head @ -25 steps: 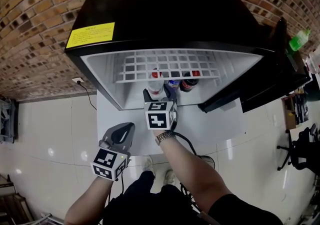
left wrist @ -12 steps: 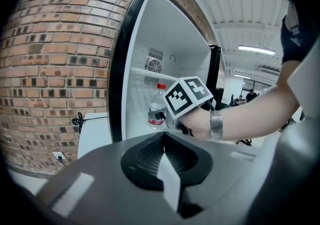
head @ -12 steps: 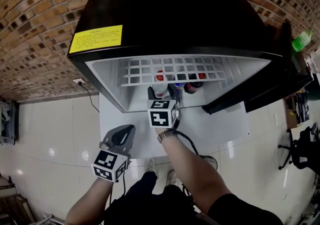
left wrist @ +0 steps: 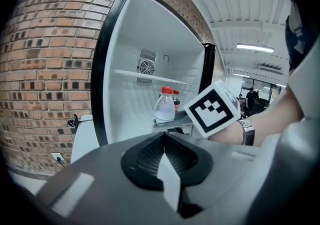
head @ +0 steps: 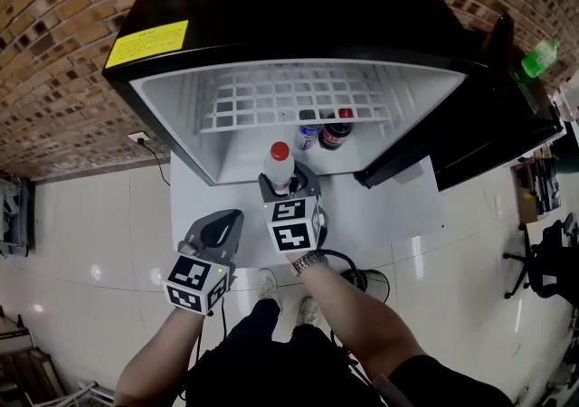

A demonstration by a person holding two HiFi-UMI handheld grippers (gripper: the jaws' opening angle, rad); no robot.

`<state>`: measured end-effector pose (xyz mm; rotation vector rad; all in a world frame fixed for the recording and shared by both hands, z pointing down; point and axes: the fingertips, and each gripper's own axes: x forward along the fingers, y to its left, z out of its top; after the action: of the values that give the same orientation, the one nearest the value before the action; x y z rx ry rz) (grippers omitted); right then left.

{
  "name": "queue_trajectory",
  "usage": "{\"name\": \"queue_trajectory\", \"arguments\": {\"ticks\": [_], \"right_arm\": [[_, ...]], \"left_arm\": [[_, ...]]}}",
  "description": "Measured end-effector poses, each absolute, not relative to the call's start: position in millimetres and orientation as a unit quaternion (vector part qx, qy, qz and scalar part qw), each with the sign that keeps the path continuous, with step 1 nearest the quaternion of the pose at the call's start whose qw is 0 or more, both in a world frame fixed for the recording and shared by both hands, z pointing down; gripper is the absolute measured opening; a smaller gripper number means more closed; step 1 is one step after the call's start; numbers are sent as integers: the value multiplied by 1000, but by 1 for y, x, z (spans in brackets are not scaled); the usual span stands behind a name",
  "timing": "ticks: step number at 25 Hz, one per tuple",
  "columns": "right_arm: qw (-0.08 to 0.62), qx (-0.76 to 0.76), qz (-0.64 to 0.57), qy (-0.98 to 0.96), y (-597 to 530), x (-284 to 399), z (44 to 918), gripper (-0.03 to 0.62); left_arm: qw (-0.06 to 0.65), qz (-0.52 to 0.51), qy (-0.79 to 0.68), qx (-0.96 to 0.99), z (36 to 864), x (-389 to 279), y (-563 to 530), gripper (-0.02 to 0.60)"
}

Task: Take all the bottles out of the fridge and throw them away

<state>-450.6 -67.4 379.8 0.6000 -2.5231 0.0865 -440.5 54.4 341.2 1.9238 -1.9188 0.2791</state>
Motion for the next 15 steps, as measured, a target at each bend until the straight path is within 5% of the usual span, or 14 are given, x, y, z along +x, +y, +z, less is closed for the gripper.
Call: {"name": "queue_trajectory", "arguments": {"ticks": [15], "right_arm": [[251,219,49,-942,-39,-239,363,281]], "left_arm": [[199,114,-650,724,350,-270,29,3]]}}
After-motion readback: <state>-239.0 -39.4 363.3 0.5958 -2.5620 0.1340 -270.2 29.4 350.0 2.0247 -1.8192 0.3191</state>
